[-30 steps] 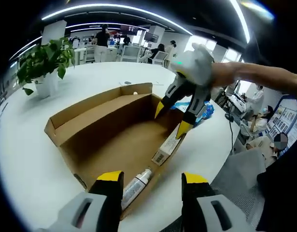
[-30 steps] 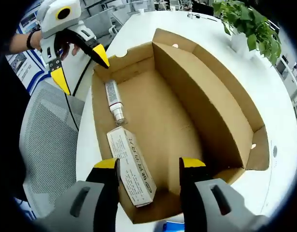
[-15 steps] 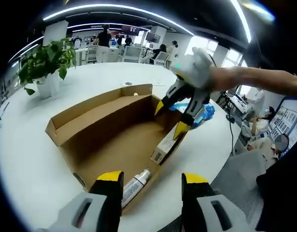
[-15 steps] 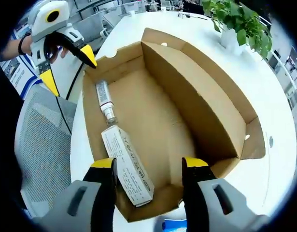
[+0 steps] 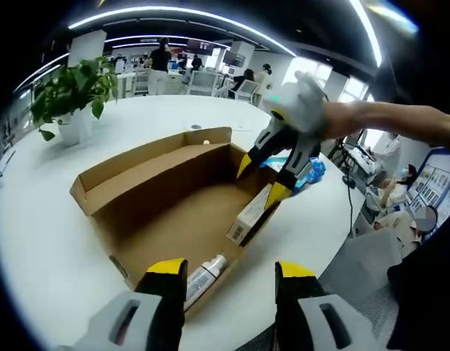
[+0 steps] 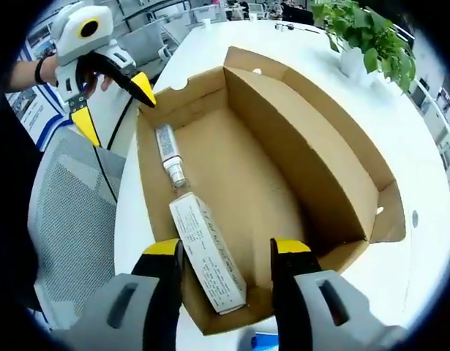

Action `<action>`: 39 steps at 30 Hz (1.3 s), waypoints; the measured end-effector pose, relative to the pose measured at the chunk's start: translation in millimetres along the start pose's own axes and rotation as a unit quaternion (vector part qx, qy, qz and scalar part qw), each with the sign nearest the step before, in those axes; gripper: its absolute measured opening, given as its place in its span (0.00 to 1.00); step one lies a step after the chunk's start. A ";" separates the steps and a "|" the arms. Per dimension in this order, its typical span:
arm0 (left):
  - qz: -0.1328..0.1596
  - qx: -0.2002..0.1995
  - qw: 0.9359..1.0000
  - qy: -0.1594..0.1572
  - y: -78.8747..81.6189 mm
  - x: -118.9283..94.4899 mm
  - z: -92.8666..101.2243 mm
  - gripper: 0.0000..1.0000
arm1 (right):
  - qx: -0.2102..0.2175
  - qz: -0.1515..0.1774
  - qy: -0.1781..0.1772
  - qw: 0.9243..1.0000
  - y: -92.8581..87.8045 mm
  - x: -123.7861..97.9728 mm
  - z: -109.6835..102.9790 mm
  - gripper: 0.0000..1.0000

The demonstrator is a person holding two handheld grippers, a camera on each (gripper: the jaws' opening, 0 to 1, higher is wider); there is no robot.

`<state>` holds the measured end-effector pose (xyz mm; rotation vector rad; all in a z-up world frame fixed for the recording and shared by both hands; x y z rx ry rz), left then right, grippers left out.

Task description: Operate the shoe box by opening the lid, removing the specified soft item, and placing it in the target area until the item is outside and the box remains undamaged.

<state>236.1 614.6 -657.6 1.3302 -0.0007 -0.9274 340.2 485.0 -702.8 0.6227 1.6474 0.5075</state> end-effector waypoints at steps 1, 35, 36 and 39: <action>0.001 -0.001 1.000 0.000 0.1 -0.7 -0.4 0.49 | 0.006 0.002 0.004 1.000 0.5 2.2 -1.6 0.42; 0.012 -0.002 1.000 0.008 7.8 -7.4 -7.4 0.48 | 0.025 0.022 -0.082 0.996 0.2 0.0 19.0 0.48; 0.012 -0.002 1.000 0.008 7.4 -7.6 -6.8 0.48 | 0.025 0.022 -0.082 0.996 0.4 0.0 19.0 0.47; 0.014 -0.003 1.000 0.009 6.9 -8.0 -6.9 0.48 | 0.023 0.021 -0.082 0.996 0.8 -0.5 20.1 0.46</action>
Point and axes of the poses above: the point that each gripper's makers call its tool centre point, and the gripper's own axes: x roughly forward along the fingers, z roughly to its right, y roughly out of its top, the point moved 3 cm from there along -x, roughly backward along the fingers, and after that the axes turned 13 degrees about z, right-handed, at the moved point
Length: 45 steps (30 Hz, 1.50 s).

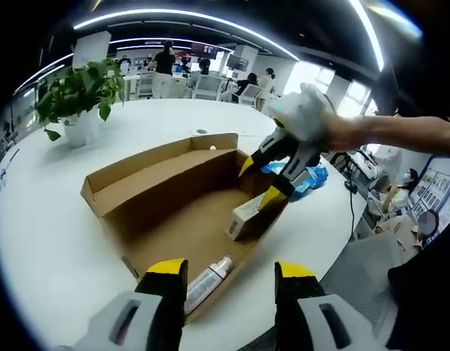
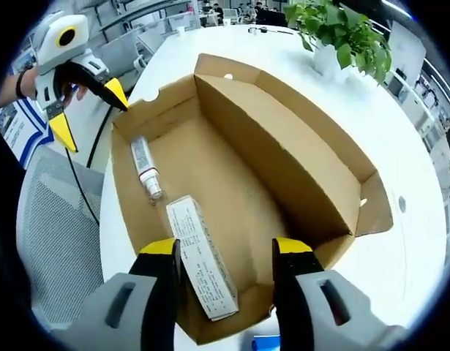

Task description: Operate the shoe box by opening the lid, removing the specified soft item, and placing it in the target area until the item is outside and the box remains undamaged.

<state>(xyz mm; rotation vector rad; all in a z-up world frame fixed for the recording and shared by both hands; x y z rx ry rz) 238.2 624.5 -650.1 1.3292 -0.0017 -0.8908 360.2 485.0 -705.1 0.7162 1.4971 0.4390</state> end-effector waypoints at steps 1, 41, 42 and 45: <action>0.000 0.000 1.000 0.000 -0.5 -0.2 -0.1 0.48 | -0.002 -0.001 0.000 1.000 -0.1 -0.4 0.0 0.45; 0.010 -0.016 1.000 0.006 -4.1 -5.9 -7.0 0.48 | -0.096 -0.084 0.014 0.992 -26.8 23.4 -20.1 0.18; 0.011 -0.017 1.000 0.005 -3.9 -5.7 -6.8 0.48 | -0.097 -0.082 0.011 0.992 -26.5 22.8 -20.0 0.18; 0.010 -0.020 1.000 0.004 -5.3 -4.1 -6.5 0.48 | -0.095 -0.070 -0.001 0.993 -24.3 20.3 -18.9 0.18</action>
Point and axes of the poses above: the point that each gripper's makers call its tool centre point, and the gripper's own axes: x roughly forward along the fingers, z roughly to its right, y roughly out of its top, the point moved 3 cm from there along -x, roughly backward along the fingers, and after that the axes turned 13 degrees about z, right-handed, at the moved point
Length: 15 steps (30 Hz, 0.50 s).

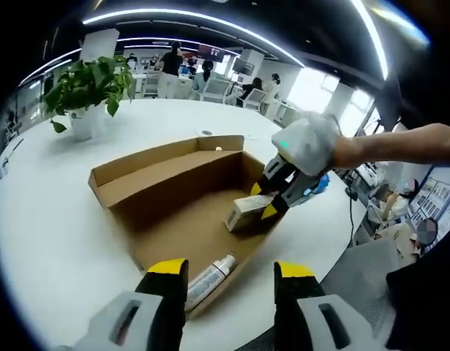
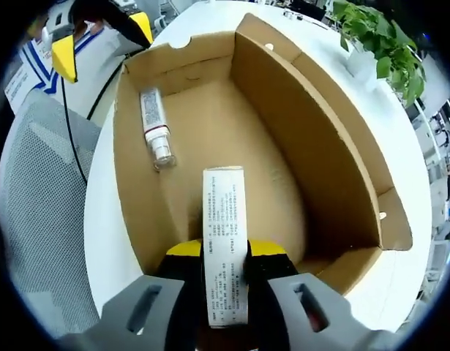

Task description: Operate the shoe box by opening the lid, removing the specified soft item, and placing it in the target area until the item is outside and the box remains undamaged.

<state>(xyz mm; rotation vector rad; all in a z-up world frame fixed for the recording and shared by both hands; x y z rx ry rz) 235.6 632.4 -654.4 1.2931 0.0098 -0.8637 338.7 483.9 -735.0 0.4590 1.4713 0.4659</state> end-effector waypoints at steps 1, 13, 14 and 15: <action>0.000 0.000 1.000 0.000 -0.3 0.2 0.0 0.48 | 0.003 0.004 -0.004 1.000 0.7 -0.9 0.7 0.18; 0.008 -0.006 1.000 -0.003 4.4 3.9 1.6 0.48 | 0.012 0.042 -0.039 0.998 14.6 -20.0 9.8 0.18; 0.008 -0.006 1.000 -0.003 4.5 4.2 1.5 0.48 | 0.013 0.046 -0.041 0.998 16.4 -22.6 9.9 0.18; 0.008 -0.006 1.000 -0.004 4.7 4.2 1.7 0.48 | 0.013 0.048 -0.043 0.998 17.5 -24.5 9.9 0.18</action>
Point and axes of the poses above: the point that each gripper's makers call its tool centre point, and the gripper's own axes: x roughly forward along the fingers, z roughly to its right, y roughly out of its top, the point moved 3 cm from there along -x, roughly backward along the fingers, and after that the axes turned 13 degrees about z, right-handed, at the moved point
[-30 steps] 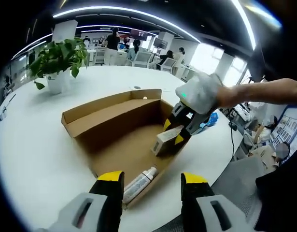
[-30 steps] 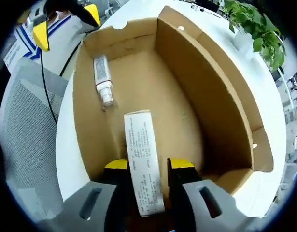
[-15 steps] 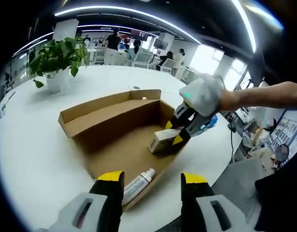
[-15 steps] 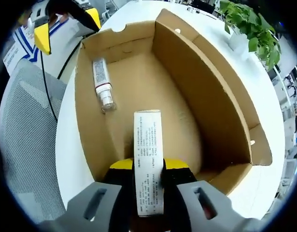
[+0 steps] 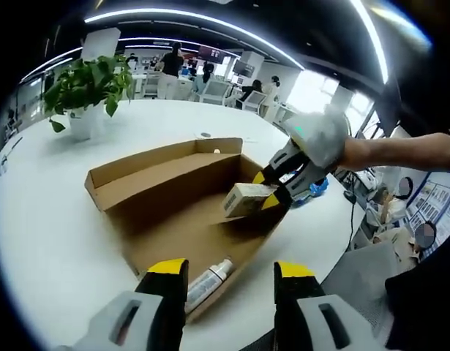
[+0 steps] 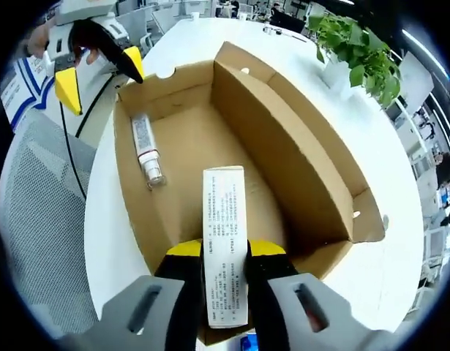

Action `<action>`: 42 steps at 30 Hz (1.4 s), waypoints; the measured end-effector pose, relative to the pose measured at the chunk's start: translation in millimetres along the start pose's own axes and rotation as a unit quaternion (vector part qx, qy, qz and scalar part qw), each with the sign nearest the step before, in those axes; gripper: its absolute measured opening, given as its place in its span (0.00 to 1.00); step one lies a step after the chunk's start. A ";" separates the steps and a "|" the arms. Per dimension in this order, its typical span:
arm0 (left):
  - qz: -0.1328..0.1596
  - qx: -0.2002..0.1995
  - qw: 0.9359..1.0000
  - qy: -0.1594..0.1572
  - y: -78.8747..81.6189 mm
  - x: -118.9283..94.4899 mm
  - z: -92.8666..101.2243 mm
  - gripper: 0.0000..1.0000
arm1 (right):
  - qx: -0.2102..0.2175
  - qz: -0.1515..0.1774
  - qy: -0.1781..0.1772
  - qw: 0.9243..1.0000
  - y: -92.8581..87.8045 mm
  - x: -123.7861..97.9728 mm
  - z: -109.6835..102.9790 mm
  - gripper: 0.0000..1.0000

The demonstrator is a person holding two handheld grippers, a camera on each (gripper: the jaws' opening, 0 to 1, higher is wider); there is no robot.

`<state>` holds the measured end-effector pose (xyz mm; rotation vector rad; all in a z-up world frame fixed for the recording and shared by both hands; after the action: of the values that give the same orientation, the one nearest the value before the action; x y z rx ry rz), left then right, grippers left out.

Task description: Operate the shoe box by opening the lid, removing the specified soft item, and placing it in the target area until the item is outside and the box remains undamaged.

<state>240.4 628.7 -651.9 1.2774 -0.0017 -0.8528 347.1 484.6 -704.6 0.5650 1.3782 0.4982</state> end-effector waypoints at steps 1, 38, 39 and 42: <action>0.001 -0.001 1.000 0.000 0.6 0.1 0.6 0.48 | 0.000 0.004 -0.002 1.000 1.4 -2.4 0.6 0.18; 0.028 -0.016 0.999 -0.016 11.5 7.8 11.3 0.47 | -0.049 0.067 -0.084 0.993 33.3 -107.5 -8.9 0.18; 0.028 -0.016 0.999 -0.017 11.3 8.3 12.2 0.47 | -0.049 0.066 -0.085 0.993 31.8 -110.2 -10.7 0.18; 0.028 -0.017 0.999 -0.019 10.4 9.7 13.5 0.47 | -0.052 0.062 -0.090 0.993 24.4 -122.1 -17.8 0.18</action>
<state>246.9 612.6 -643.0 1.2240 -0.0526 -0.8267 313.6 427.6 -597.6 0.5979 1.1432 0.6024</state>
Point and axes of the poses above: the point that each gripper's makers call its tool centre point, and the gripper's own axes: x roughly forward along the fingers, z roughly to its right, y roughly out of its top, the point moved 3 cm from there along -x, roughly backward along the fingers, and after that the axes turned 13 degrees about z, right-handed, at the moved point
